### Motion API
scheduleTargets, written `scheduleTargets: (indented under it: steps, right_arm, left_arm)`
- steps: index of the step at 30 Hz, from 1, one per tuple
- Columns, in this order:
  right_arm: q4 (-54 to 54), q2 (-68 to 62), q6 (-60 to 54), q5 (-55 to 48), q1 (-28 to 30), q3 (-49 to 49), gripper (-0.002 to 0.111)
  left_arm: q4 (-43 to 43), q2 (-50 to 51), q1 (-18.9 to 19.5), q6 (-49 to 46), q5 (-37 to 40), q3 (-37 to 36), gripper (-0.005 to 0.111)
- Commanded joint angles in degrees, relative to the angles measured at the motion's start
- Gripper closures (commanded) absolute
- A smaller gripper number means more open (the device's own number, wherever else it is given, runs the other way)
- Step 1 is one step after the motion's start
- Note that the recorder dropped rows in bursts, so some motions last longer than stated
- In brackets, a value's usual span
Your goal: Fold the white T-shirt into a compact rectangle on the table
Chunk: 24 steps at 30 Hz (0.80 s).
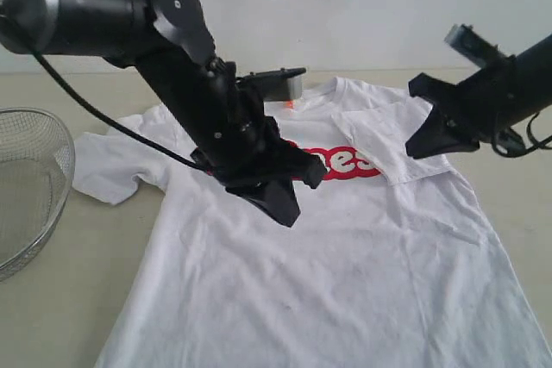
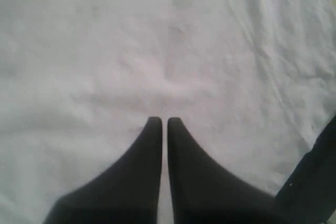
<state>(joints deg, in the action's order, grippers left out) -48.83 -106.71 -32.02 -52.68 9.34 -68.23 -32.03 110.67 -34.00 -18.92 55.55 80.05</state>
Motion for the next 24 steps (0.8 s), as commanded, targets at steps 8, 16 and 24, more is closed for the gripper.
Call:
scheduleTargets:
  steps: [8,16,24]
  right_arm:
    - [-8.35,25.78,-6.12,1.94,-1.14,19.77,0.108]
    - [-8.35,33.31,-8.19,13.83,-12.34,31.15,0.108]
    - [-7.04,32.13,-12.23,24.61,-26.43,28.15,0.103]
  left_arm:
    - [-4.56,-24.06,-0.49,0.69,-14.72,-23.08,0.102]
    - [-18.36,-38.59,-0.49,0.7,-37.71,-39.98,0.102]
    - [-16.5,-47.55,-0.49,0.7,-36.1,-45.63,0.102]
